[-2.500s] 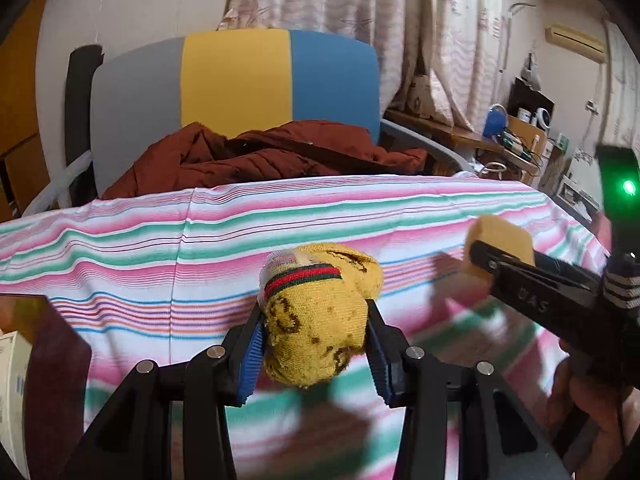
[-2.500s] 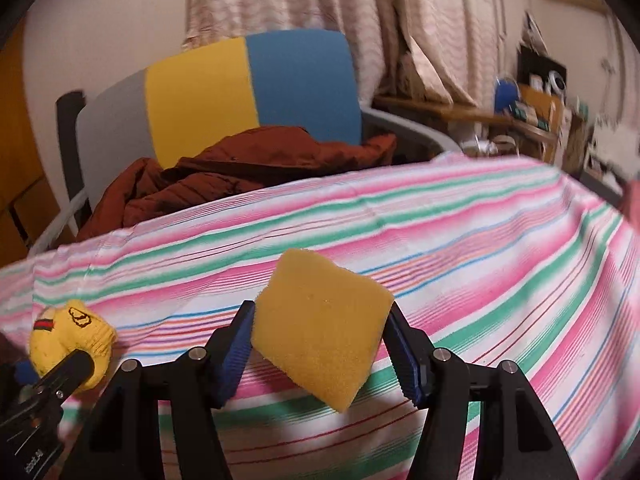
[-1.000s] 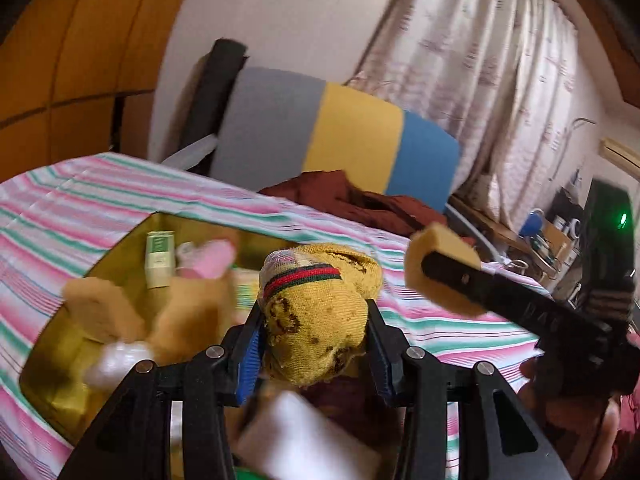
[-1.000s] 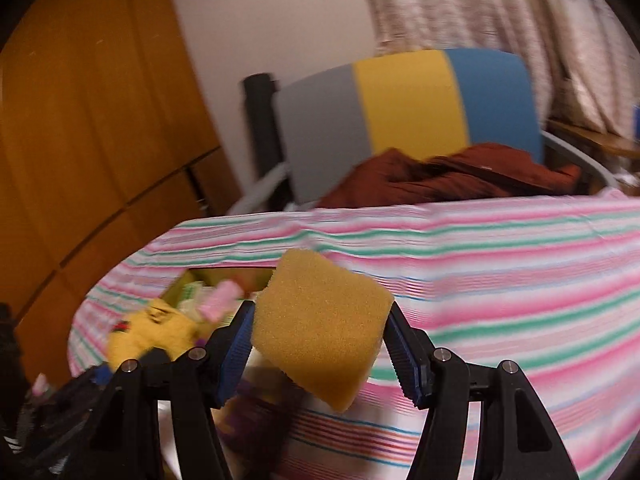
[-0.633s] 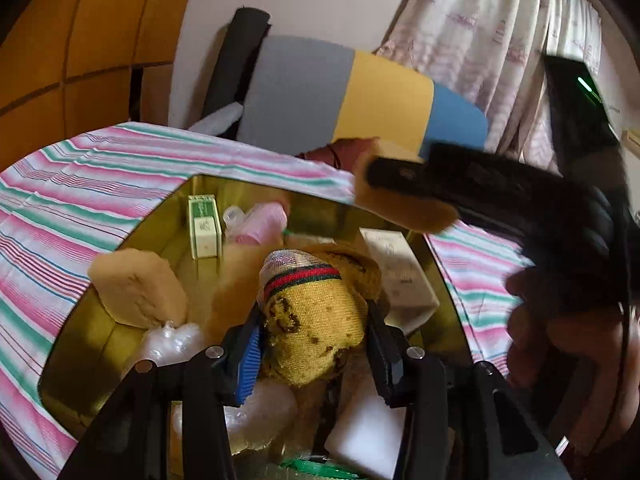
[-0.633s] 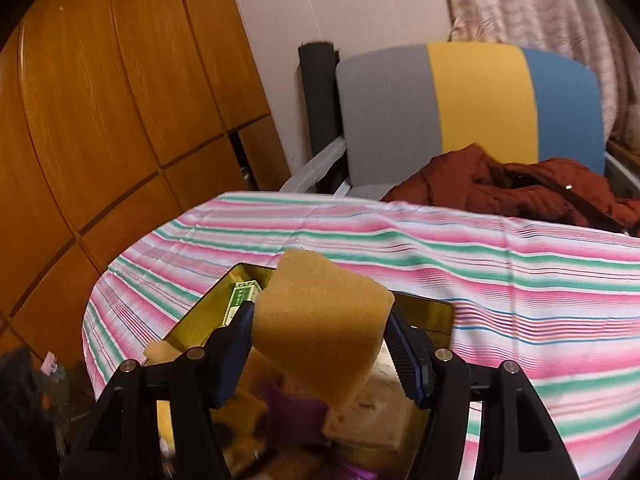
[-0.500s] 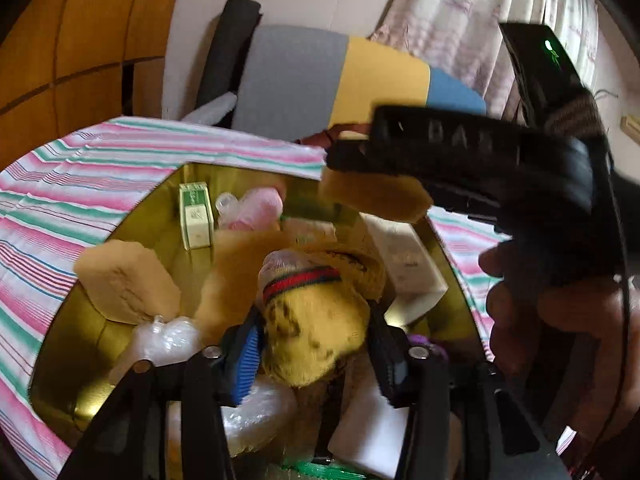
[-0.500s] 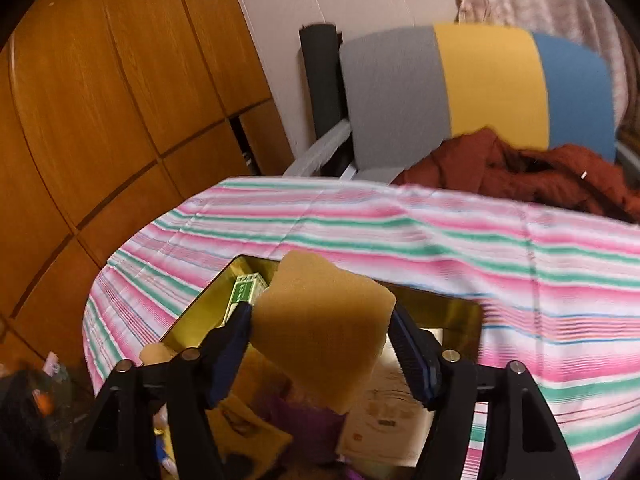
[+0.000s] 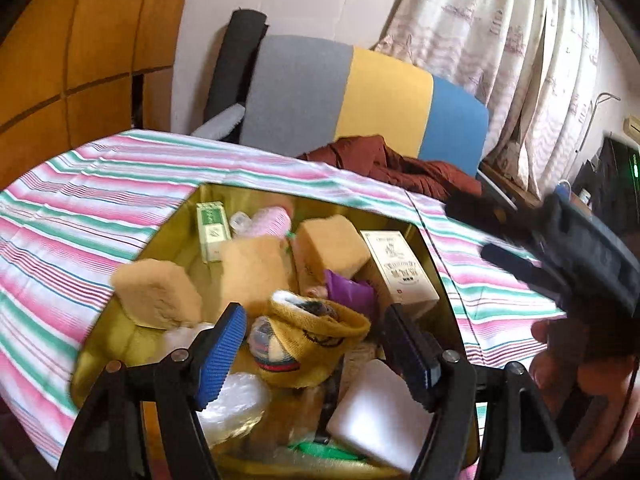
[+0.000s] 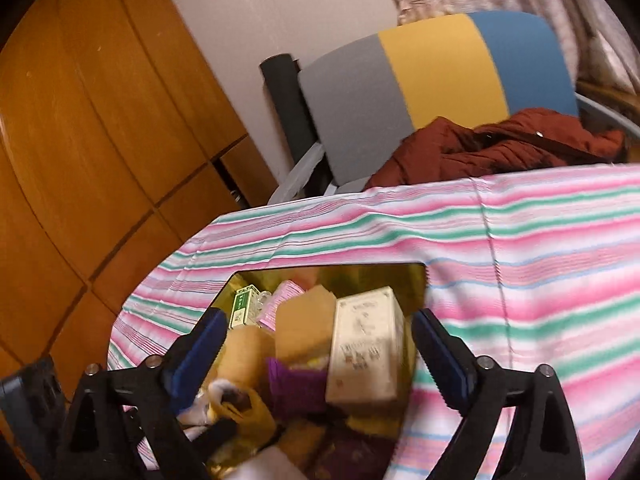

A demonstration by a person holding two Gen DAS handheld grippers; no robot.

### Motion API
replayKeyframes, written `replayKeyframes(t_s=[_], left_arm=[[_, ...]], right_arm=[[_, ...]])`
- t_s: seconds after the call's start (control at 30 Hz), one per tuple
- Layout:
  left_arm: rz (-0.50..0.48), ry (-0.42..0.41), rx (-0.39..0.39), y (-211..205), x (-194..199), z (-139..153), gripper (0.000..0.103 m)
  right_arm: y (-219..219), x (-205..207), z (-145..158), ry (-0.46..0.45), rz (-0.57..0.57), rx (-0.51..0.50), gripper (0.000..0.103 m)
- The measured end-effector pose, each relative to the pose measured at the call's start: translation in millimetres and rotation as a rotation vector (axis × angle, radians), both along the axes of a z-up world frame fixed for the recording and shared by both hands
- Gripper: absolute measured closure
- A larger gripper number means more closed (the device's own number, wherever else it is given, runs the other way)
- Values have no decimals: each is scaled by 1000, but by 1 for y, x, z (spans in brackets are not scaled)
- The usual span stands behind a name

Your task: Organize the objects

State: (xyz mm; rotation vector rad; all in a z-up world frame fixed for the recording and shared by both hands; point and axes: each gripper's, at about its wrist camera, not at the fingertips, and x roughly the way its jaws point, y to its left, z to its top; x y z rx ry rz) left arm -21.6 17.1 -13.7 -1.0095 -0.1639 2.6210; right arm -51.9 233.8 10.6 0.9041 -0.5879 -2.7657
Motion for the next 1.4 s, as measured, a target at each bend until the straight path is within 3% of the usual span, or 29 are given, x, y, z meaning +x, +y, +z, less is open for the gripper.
replayKeyframes(t_s=[0.03,0.23,0.57,0.67,0.8,1.1,1.27,1.4], left_arm=[[21,7,-11,-5,4,4,30],[143,10,-118,-24,12,18,30],[203,-3,-119,-47,26,38,30],[213,25,-162,-45,29,44,30],[210,44,-193,-44,32,49,30],[288,-1,-200,-58,29,52,30],[326,-32,-319,-53,25,46,30],[307,-85,-309,-53,25,39,30]], right_arm=[[2,7,1,-1,-14,7,1],[-9,30,7,-55,-58,126,0],[-58,49,8,-180,-88,317,0],[-67,53,6,-213,-122,355,0],[-73,57,8,-233,-126,359,0],[-81,61,20,-256,-164,350,0],[-83,60,19,-283,-120,322,0],[-83,61,17,-295,-122,344,0]])
